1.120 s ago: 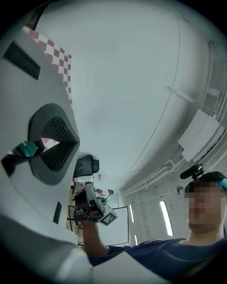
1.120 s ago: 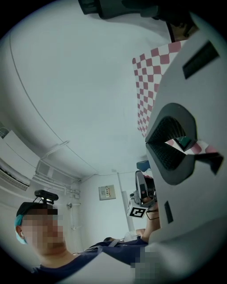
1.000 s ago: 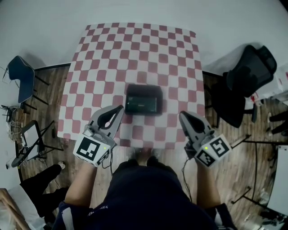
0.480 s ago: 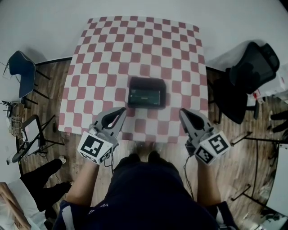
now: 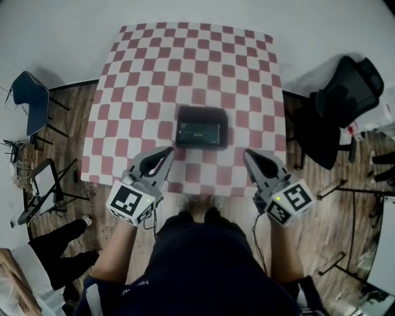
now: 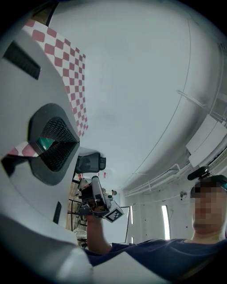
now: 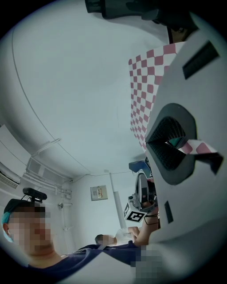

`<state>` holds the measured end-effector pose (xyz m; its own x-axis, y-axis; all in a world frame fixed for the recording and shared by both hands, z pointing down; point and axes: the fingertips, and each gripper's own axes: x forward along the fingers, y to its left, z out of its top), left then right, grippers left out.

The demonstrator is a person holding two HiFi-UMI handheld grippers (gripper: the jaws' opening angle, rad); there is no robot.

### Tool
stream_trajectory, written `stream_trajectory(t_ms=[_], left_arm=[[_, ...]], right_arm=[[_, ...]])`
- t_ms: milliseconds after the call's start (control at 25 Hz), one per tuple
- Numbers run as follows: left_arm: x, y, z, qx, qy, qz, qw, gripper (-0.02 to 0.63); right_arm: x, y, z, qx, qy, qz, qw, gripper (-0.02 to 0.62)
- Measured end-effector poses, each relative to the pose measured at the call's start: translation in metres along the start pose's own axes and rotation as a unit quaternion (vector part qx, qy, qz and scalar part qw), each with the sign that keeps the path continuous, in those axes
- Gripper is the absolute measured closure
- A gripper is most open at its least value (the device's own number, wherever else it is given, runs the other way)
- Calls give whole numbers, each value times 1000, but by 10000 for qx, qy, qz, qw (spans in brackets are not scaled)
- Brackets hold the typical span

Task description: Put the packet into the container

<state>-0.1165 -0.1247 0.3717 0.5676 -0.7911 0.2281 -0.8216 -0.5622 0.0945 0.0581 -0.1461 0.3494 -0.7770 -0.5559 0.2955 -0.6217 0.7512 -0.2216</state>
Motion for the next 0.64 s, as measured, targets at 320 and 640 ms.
stream_trajectory(t_ms=[320, 640], left_arm=[[3, -2, 1, 7, -18, -14, 10000, 580], [5, -2, 4, 22, -59, -24, 10000, 580]], right_arm=[[-1, -1, -1, -20, 28, 0, 10000, 580], [1, -1, -1, -65, 48, 50, 10000, 580]])
